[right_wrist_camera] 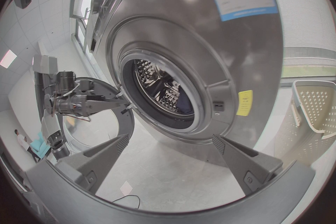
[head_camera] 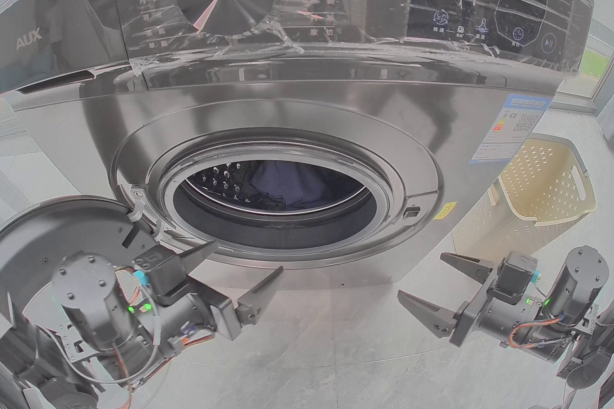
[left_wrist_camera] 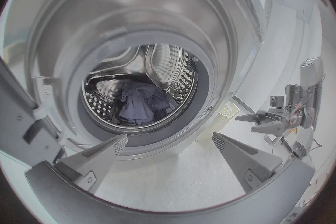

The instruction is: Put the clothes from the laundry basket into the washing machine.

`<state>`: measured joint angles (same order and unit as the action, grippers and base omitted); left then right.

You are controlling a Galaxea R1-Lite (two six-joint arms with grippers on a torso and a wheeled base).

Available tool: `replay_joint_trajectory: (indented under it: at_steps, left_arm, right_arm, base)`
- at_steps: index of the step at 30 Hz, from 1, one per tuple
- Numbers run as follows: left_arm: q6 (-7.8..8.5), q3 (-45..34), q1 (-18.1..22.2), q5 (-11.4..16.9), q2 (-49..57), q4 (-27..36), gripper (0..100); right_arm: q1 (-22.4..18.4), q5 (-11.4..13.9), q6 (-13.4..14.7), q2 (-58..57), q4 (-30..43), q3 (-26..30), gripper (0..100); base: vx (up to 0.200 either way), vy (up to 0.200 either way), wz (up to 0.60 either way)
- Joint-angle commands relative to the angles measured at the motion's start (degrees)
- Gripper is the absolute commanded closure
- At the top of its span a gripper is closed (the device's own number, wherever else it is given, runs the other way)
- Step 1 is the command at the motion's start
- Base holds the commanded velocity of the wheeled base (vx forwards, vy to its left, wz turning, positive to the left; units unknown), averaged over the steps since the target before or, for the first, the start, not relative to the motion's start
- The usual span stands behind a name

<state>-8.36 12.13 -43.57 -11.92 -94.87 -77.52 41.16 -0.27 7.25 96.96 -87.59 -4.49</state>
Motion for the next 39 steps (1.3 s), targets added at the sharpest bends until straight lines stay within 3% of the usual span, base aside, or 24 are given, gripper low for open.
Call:
replay_joint_trajectory:
  at_steps: [1,12,16,20,21,23,29,32,39]
  left_arm:
    - [0.36,-6.94,-0.29,-0.56,11.11,0.18,0]
    - [1.07,-12.13,0.50,-1.70,21.39,3.16,0]
    - [2.56,-12.13,0.59,-1.79,26.66,7.73,0]
    - [3.18,-12.13,4.28,-1.52,33.96,14.50,0]
    - [3.18,-12.13,4.46,-1.52,34.31,14.85,0]
    - [3.18,-12.13,5.95,-1.00,41.25,22.24,0]
    - [3.18,-12.13,10.96,0.67,56.11,39.55,0]
    - [3.09,-12.13,14.57,2.69,62.96,45.62,0]
    - [2.83,-12.04,23.79,6.30,75.53,57.22,0]
  right_arm:
    - [-3.63,-0.26,-0.05,-6.44,0.23,3.43,0]
    - [-9.60,-0.35,-0.75,-12.76,3.83,4.49,0]
    - [-10.22,-2.98,-1.10,-18.13,11.56,4.49,0]
    - [-11.18,-3.25,-0.66,-27.97,25.89,4.49,0]
    - [-11.27,-3.25,-0.66,-28.32,26.33,4.49,0]
    - [-13.29,-3.07,-0.93,-34.91,35.38,4.49,0]
    - [-19.36,-3.60,-1.89,-51.26,51.29,4.49,0]
    - [-23.84,-4.48,-2.07,-59.96,58.50,4.40,0]
    - [-34.65,-3.86,-3.03,-77.19,69.66,4.40,0]
  base:
    - [-0.200,0.000,0.00]
    - [-0.200,0.000,0.00]
    - [-0.200,0.000,0.00]
    - [-0.200,0.000,0.00]
    - [-0.200,0.000,0.00]
    - [-0.200,0.000,0.00]
    - [-0.200,0.000,0.00]
    - [-0.200,0.000,0.00]
    - [-0.029,0.000,0.00]
